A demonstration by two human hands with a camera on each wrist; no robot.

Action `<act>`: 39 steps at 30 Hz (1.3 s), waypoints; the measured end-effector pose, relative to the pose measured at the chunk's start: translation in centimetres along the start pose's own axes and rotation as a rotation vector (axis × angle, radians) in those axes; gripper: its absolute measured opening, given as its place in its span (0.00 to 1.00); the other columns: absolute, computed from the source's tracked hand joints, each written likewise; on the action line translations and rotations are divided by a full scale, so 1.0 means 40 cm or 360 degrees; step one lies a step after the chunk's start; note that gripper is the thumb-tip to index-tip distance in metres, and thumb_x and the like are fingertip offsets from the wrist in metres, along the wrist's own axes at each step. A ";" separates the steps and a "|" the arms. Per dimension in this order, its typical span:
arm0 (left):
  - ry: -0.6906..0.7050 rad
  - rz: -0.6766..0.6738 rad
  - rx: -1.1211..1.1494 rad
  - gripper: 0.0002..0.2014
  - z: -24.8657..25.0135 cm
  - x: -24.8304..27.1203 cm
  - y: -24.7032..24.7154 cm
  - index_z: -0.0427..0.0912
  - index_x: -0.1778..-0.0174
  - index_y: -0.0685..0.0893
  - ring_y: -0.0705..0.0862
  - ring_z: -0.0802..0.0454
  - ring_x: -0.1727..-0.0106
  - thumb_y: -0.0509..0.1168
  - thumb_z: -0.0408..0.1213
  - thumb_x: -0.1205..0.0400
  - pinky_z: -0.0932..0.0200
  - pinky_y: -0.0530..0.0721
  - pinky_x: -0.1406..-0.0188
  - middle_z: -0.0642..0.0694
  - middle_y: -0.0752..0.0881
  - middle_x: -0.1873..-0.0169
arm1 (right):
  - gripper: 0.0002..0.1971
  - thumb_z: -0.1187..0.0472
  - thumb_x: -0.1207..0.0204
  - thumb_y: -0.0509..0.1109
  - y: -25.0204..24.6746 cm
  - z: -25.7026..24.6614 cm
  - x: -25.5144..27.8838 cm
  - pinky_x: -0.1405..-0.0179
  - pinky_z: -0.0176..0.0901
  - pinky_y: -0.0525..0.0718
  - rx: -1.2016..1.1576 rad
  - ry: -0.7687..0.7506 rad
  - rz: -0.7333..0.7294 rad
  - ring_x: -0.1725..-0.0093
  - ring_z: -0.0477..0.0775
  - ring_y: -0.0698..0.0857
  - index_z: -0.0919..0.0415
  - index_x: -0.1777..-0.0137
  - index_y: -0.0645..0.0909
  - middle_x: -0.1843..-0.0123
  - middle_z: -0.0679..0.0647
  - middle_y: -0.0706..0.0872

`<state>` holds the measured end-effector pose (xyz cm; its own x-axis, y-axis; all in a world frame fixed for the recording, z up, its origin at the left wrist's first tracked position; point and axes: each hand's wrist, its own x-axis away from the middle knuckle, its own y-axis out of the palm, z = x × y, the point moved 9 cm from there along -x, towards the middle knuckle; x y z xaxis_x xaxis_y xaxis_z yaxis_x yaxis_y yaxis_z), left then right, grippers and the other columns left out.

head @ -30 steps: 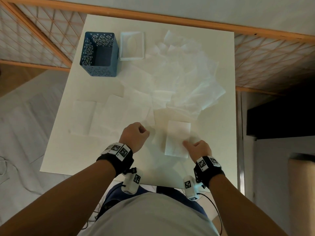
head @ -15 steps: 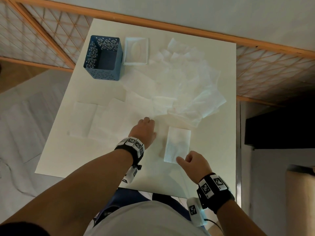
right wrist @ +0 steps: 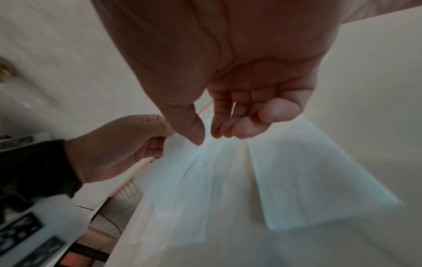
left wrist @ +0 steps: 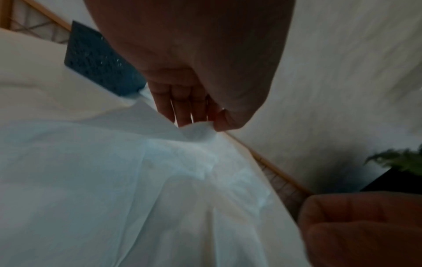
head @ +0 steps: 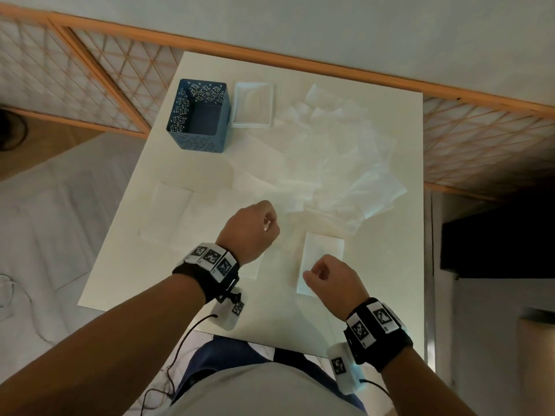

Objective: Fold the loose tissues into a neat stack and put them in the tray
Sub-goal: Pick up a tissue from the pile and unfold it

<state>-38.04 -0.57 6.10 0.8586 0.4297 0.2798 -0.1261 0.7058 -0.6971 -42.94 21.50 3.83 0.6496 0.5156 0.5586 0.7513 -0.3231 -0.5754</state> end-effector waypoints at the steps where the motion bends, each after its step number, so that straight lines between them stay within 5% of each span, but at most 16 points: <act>1: 0.0033 -0.0010 0.0074 0.01 0.014 0.013 -0.026 0.53 0.52 0.81 0.88 0.56 0.49 0.67 0.44 0.16 0.55 0.86 0.51 0.57 0.89 0.53 | 0.08 0.48 0.20 0.75 -0.015 -0.031 -0.004 0.57 0.36 0.81 -0.0018 -0.0076 0.0050 0.57 0.49 0.85 0.49 0.53 0.80 0.54 0.46 0.86; 3: 0.0098 -0.0046 0.0132 0.02 0.042 0.040 -0.075 0.54 0.53 0.82 0.87 0.62 0.49 0.69 0.43 0.15 0.60 0.83 0.53 0.58 0.89 0.54 | 0.12 0.50 0.21 0.77 -0.049 -0.104 -0.005 0.51 0.31 0.80 -0.0021 -0.0271 0.0185 0.49 0.47 0.84 0.48 0.41 0.81 0.41 0.47 0.82; 6: 0.0207 -0.0118 0.0147 0.04 0.081 0.072 -0.134 0.55 0.53 0.83 0.87 0.62 0.50 0.71 0.41 0.14 0.65 0.81 0.52 0.59 0.89 0.56 | 0.29 0.50 0.22 0.77 -0.095 -0.227 0.005 0.33 0.41 0.77 0.0110 -0.0597 0.0343 0.27 0.51 0.75 0.46 0.21 0.75 0.23 0.47 0.72; 10: 0.0368 -0.0204 0.0106 0.02 0.135 0.108 -0.176 0.52 0.49 0.87 0.88 0.60 0.49 0.70 0.39 0.12 0.68 0.80 0.52 0.60 0.91 0.56 | 0.29 0.49 0.19 0.76 -0.104 -0.356 0.011 0.22 0.47 0.68 0.0372 -0.0903 0.0331 0.16 0.54 0.63 0.47 0.18 0.77 0.13 0.51 0.66; 12: 0.0419 -0.0174 0.0115 0.02 0.151 0.118 -0.195 0.51 0.47 0.89 0.89 0.57 0.50 0.70 0.40 0.12 0.65 0.83 0.50 0.58 0.91 0.55 | 0.18 0.49 0.19 0.76 -0.103 -0.391 0.010 0.21 0.54 0.69 0.0477 -0.0998 0.0339 0.18 0.57 0.70 0.49 0.30 0.85 0.18 0.52 0.74; 15: 0.0394 -0.0073 0.0160 0.02 0.148 0.127 -0.224 0.53 0.46 0.89 0.89 0.55 0.50 0.72 0.44 0.12 0.61 0.82 0.54 0.57 0.92 0.55 | 0.08 0.51 0.15 0.73 -0.109 -0.417 0.013 0.22 0.58 0.72 0.0524 -0.1029 0.0316 0.35 0.53 0.84 0.53 0.43 0.88 0.36 0.48 0.88; 19: 0.0257 -0.0102 0.0401 0.16 0.126 0.140 -0.244 0.55 0.40 0.85 0.88 0.61 0.43 0.80 0.50 0.20 0.69 0.81 0.45 0.59 0.91 0.50 | 0.07 0.51 0.14 0.71 -0.137 -0.417 0.031 0.50 0.39 0.81 0.0332 -0.0947 0.0220 0.51 0.46 0.88 0.51 0.49 0.86 0.53 0.41 0.90; 22: 0.0270 -0.0206 0.0408 0.12 0.118 0.138 -0.225 0.55 0.45 0.88 0.87 0.58 0.48 0.81 0.47 0.20 0.59 0.85 0.43 0.58 0.90 0.52 | 0.05 0.53 0.15 0.73 -0.175 -0.401 0.044 0.59 0.27 0.76 0.0049 -0.0845 0.0167 0.53 0.40 0.88 0.51 0.52 0.85 0.56 0.40 0.90; 26: 0.0214 -0.0153 0.0444 0.03 0.095 0.129 -0.217 0.52 0.50 0.90 0.88 0.51 0.52 0.75 0.45 0.14 0.47 0.86 0.44 0.55 0.91 0.56 | 0.08 0.54 0.14 0.72 -0.252 -0.380 0.041 0.61 0.38 0.80 -0.0250 -0.0739 0.0254 0.59 0.51 0.86 0.54 0.54 0.83 0.60 0.51 0.89; 29: 0.0105 -0.0128 0.0532 0.03 0.075 0.125 -0.223 0.50 0.52 0.91 0.87 0.52 0.55 0.75 0.44 0.14 0.49 0.84 0.49 0.51 0.91 0.58 | 0.09 0.53 0.14 0.72 -0.295 -0.346 0.022 0.55 0.41 0.84 -0.0421 -0.0621 0.0321 0.57 0.52 0.91 0.57 0.52 0.84 0.57 0.55 0.93; 35: -0.0031 0.0020 0.1036 0.02 0.057 0.128 -0.267 0.44 0.49 0.93 0.93 0.53 0.53 0.75 0.36 0.14 0.63 0.87 0.50 0.47 0.96 0.54 | 0.07 0.57 0.14 0.73 -0.307 -0.265 -0.017 0.60 0.44 0.85 -0.0844 -0.0351 0.0361 0.59 0.51 0.90 0.61 0.51 0.86 0.54 0.58 0.93; 39: -0.0181 0.0050 0.1325 0.15 0.026 0.118 -0.265 0.24 0.44 0.86 0.92 0.47 0.52 0.74 0.36 0.14 0.54 0.91 0.47 0.36 0.94 0.50 | 0.07 0.57 0.16 0.74 -0.302 -0.227 -0.035 0.53 0.53 0.87 -0.0988 -0.0231 0.0411 0.59 0.52 0.89 0.56 0.55 0.88 0.56 0.54 0.93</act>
<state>-33.17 -5.43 15.50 0.7990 0.4786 0.3641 -0.5129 0.8585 -0.0031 -51.87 17.48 15.43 0.8272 0.4479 0.3392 0.5300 -0.8225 -0.2065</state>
